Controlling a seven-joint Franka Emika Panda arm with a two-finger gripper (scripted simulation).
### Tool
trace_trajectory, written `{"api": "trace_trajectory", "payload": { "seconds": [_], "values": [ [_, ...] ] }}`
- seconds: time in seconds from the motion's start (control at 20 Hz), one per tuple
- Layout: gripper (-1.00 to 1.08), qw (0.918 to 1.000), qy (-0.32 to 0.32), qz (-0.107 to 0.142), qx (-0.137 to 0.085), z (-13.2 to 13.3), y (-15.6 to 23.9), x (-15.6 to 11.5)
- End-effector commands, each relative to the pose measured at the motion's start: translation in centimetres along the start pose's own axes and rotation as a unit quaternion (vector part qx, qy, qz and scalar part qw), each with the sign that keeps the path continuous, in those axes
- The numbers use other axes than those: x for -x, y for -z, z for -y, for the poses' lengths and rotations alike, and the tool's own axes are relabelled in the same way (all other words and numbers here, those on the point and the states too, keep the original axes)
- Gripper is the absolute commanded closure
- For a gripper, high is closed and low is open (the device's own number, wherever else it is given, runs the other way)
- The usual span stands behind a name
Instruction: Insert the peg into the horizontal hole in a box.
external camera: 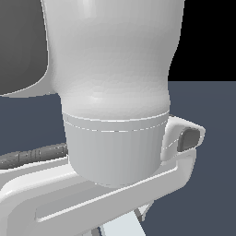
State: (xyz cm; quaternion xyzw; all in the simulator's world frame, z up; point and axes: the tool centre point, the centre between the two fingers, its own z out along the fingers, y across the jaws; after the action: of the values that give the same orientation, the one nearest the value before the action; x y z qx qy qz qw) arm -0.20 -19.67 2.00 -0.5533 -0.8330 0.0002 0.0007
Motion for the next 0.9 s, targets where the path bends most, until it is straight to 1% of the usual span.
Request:
{"api": "trace_trajectory", "payload": {
  "seconds": [0.0, 0.55, 0.85],
  "values": [
    [1.08, 1.0000, 0.000, 0.000, 0.001, -0.06, -0.01, 0.05],
    [1.08, 1.0000, -0.001, 0.000, 0.000, -0.06, 0.01, -0.07],
    [1.08, 0.9999, -0.014, 0.000, 0.001, 0.35, 0.22, -0.91]
  ]
}}
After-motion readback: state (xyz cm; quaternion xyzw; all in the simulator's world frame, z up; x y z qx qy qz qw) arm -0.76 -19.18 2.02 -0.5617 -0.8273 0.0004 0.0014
